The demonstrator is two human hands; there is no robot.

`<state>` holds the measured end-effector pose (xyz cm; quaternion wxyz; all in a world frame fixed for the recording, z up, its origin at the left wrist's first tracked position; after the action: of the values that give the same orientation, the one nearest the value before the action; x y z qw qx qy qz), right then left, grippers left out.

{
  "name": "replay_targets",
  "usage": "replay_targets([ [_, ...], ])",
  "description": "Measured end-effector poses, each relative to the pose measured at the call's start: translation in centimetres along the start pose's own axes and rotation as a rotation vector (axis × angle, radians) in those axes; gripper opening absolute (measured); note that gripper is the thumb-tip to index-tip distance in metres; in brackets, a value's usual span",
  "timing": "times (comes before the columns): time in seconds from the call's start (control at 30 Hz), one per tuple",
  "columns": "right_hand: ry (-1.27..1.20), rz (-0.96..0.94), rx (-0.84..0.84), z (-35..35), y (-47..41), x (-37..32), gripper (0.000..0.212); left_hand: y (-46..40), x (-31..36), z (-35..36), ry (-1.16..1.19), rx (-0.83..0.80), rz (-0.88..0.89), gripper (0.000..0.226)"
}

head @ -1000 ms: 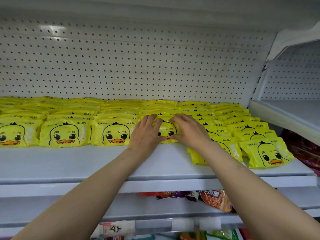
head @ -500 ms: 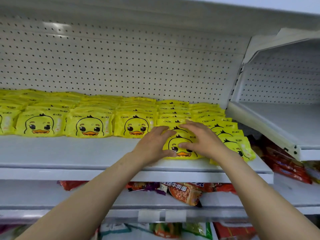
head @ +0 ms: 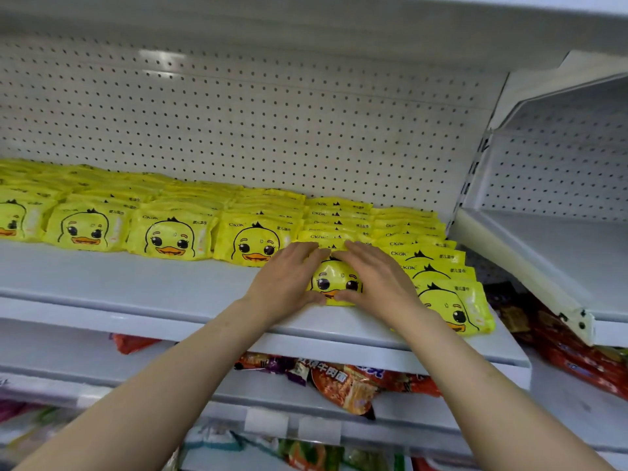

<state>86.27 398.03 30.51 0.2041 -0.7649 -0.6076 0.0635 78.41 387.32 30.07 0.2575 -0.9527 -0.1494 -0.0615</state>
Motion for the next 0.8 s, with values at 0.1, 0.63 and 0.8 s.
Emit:
replay_targets([
  [0.1, 0.059, 0.031, -0.01, 0.7, -0.7, 0.2, 0.085, -0.5, 0.0, -0.1, -0.088, 0.062, 0.013, 0.095],
  [0.63, 0.092, 0.163, -0.043, 2.5, -5.2, 1.4, 0.081, -4.6, -3.4, 1.9, -0.116, 0.135, 0.073, 0.09],
  [0.8, 0.092, 0.185, -0.048, 2.4, -5.9, 1.6, 0.08, -5.2, -3.5, 2.3, -0.128, 0.152, 0.078, 0.088],
])
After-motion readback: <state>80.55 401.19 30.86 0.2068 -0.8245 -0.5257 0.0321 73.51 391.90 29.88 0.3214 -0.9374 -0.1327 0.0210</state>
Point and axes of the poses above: each hand's wrist, its own y-axis away from the middle knuckle, its own z-axis out of the palm, x = y × z, the point moved 8 cm from there along -y, towards the middle knuckle, and after that the axes turned 11 degrees about y, right-handed, at the moved point
